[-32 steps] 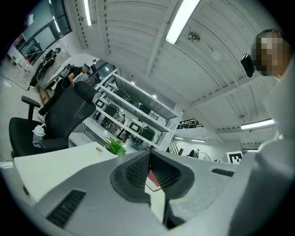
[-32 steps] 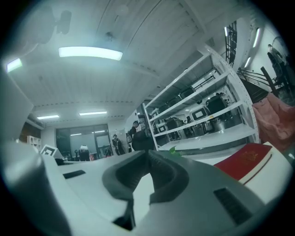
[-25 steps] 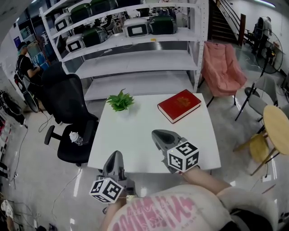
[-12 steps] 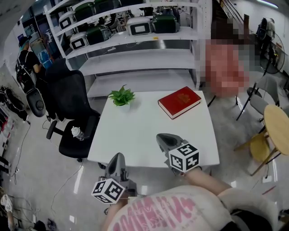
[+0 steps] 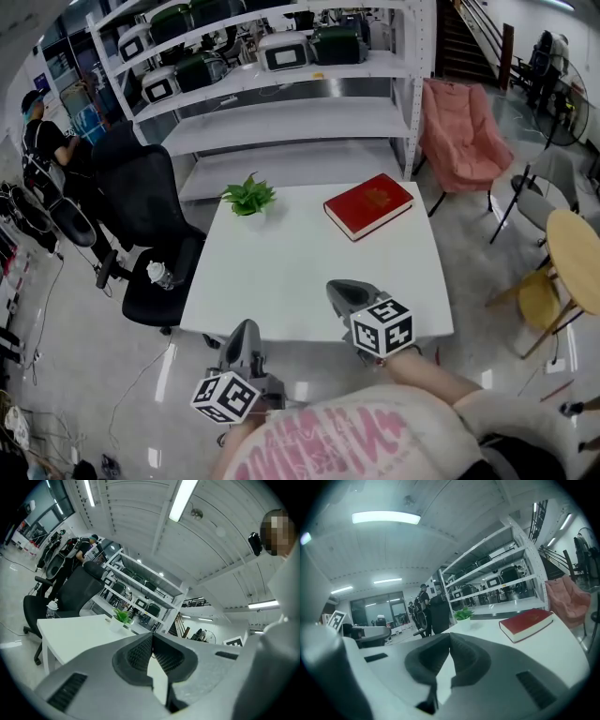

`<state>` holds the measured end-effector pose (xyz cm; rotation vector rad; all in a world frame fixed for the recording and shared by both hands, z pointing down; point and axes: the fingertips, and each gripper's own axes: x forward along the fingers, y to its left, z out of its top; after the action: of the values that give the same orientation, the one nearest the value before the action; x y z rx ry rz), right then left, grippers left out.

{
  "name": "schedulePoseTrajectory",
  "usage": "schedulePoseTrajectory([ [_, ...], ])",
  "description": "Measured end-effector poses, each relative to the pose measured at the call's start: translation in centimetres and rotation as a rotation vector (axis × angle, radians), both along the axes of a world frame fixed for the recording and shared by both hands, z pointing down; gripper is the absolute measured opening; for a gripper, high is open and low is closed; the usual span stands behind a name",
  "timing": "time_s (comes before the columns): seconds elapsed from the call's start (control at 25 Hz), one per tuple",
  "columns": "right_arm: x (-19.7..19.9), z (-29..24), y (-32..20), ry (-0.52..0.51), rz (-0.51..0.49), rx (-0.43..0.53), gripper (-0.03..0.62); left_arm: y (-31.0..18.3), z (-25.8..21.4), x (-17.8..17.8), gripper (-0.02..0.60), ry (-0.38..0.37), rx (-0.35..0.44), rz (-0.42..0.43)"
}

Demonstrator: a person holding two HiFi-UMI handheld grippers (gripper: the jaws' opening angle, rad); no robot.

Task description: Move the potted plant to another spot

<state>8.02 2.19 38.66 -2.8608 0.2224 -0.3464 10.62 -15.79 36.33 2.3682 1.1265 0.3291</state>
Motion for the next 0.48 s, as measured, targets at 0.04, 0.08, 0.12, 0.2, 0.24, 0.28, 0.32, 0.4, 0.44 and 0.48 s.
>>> schedulePoseTrajectory([
  [0.04,-0.09,-0.02,0.04,-0.001,0.001,-0.001,0.008,0.04,-0.05,-0.04,0.003,-0.001,0.0,0.001],
  [0.08,-0.17,-0.02,0.08,-0.002,0.001,-0.001,0.008,0.09,-0.08,-0.09,0.003,-0.002,0.0,0.002],
  [0.12,-0.27,0.01,0.14,-0.003,0.003,-0.002,0.008,0.17,-0.07,-0.15,0.003,-0.003,0.0,0.004],
  [0.2,-0.46,0.18,0.3,-0.007,0.006,-0.003,0.008,0.38,0.07,-0.34,0.003,-0.005,0.0,0.008],
  [0.24,-0.53,0.29,0.4,-0.009,0.007,-0.004,0.008,0.49,0.15,-0.42,0.003,-0.007,0.0,0.011],
  [0.28,-0.57,0.38,0.49,-0.011,0.008,-0.004,0.008,0.59,0.21,-0.48,0.003,-0.008,-0.001,0.013],
  [0.32,-0.61,0.44,0.56,-0.013,0.009,-0.004,0.008,0.67,0.24,-0.54,0.003,-0.009,-0.003,0.014],
  [0.4,-0.78,0.51,0.66,-0.016,0.01,-0.003,0.008,0.76,0.27,-0.71,0.003,-0.011,-0.002,0.016],
  [0.44,-0.87,0.56,0.7,-0.017,0.011,-0.001,0.008,0.8,0.3,-0.8,0.003,-0.011,-0.001,0.017],
  [0.48,-0.96,0.64,0.75,-0.019,0.012,0.0,0.008,0.83,0.36,-0.89,0.003,-0.013,0.0,0.018],
])
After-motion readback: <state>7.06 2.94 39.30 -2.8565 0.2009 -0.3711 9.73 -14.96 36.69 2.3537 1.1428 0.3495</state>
